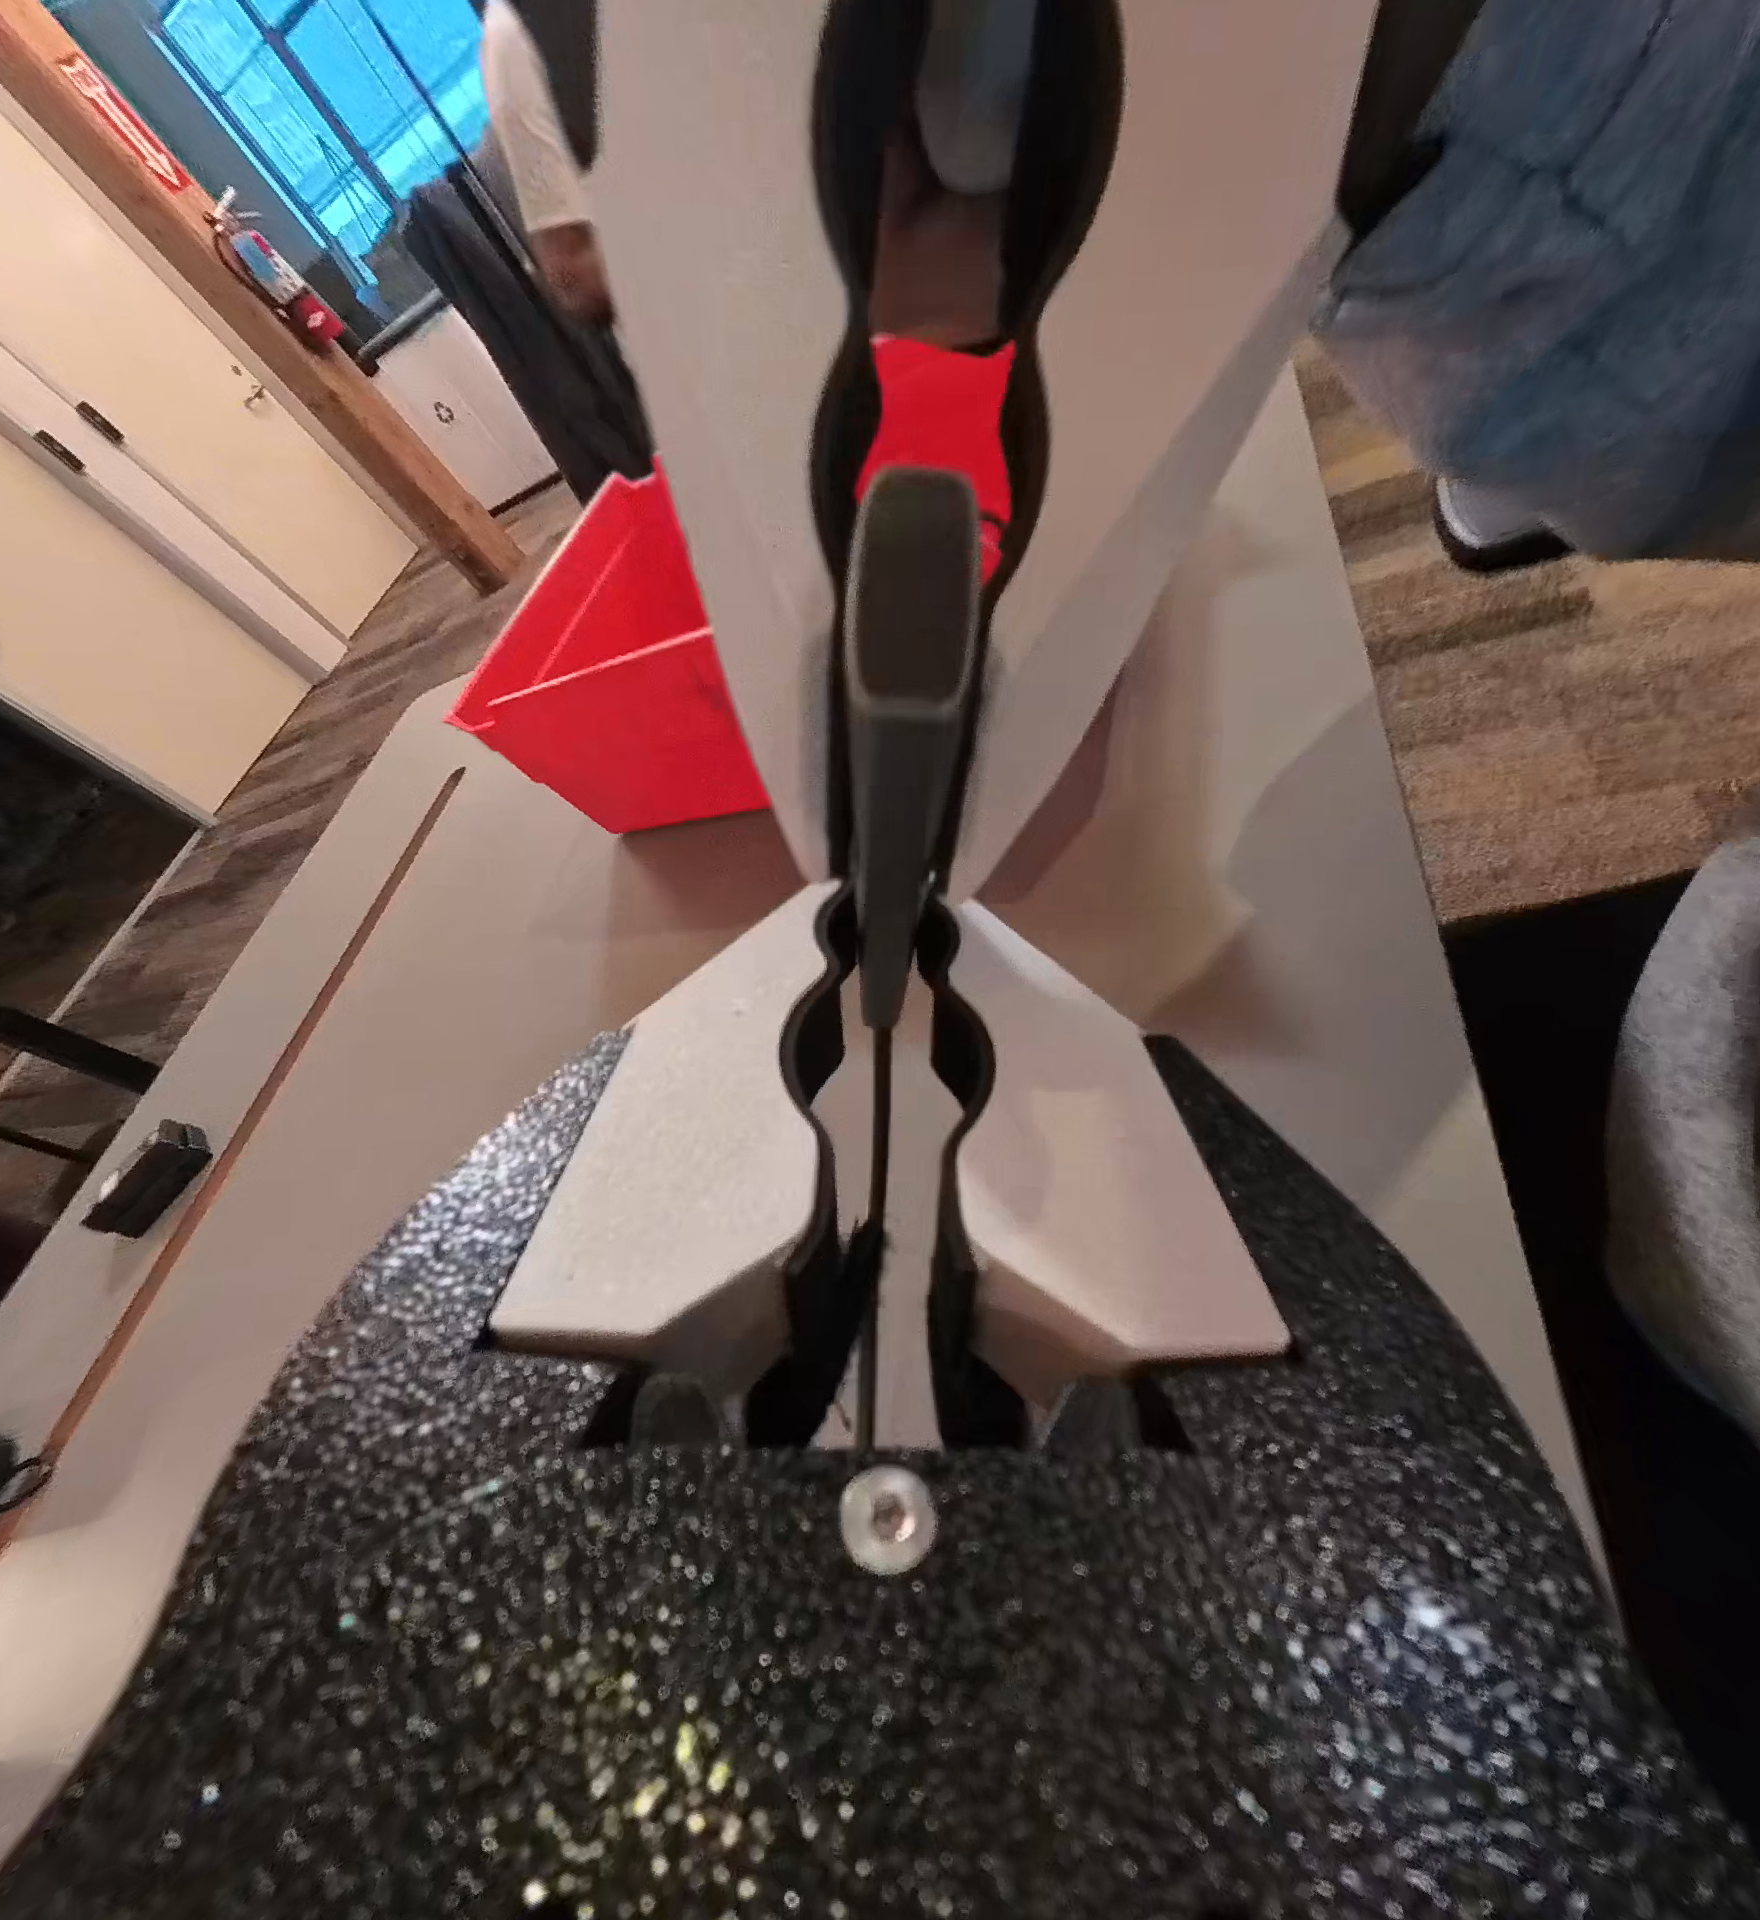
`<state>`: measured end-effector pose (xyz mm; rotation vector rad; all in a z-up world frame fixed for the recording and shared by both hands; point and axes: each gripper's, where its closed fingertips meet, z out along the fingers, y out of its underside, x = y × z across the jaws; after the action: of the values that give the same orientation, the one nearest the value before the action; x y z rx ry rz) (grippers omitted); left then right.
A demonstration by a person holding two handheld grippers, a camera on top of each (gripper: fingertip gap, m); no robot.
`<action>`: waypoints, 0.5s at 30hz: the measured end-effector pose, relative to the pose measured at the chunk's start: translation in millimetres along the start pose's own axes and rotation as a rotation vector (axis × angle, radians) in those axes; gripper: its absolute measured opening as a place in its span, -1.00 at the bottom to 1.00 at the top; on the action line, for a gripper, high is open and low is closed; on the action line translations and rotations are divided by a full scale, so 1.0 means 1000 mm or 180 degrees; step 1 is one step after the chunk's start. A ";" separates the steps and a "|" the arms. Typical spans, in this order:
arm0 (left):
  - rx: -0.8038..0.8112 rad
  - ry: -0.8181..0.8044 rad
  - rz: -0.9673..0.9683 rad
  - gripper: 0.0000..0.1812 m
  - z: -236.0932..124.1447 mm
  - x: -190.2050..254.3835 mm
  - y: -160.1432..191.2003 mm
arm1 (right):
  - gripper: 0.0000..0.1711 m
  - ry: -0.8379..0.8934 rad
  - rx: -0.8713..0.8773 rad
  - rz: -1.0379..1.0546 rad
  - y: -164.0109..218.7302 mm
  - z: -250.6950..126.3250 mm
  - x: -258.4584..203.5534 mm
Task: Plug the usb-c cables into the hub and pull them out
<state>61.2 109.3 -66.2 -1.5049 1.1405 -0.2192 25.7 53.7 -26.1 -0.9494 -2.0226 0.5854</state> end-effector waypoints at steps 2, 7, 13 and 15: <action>0.0230 -0.0197 -0.0166 -0.69 -0.004 -0.010 -0.011 | -0.91 -0.0007 -0.0024 0.0009 0.006 -0.010 0.005; 0.0520 -0.0081 -0.0619 0.25 -0.030 -0.021 -0.045 | -0.92 0.0616 -0.0266 0.0269 0.052 -0.084 0.064; 0.0775 -0.0342 -0.0808 0.26 -0.066 -0.051 -0.057 | -0.91 0.1191 -0.0353 0.0770 0.118 -0.198 0.131; 0.0675 -0.0455 -0.0891 0.24 -0.070 -0.061 -0.047 | -0.91 0.1253 -0.0638 0.0945 0.157 -0.215 0.151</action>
<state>7.1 100.9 22.2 -1.4615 0.7661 -0.4042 208.8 283.3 61.0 -1.3827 -1.6194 0.3190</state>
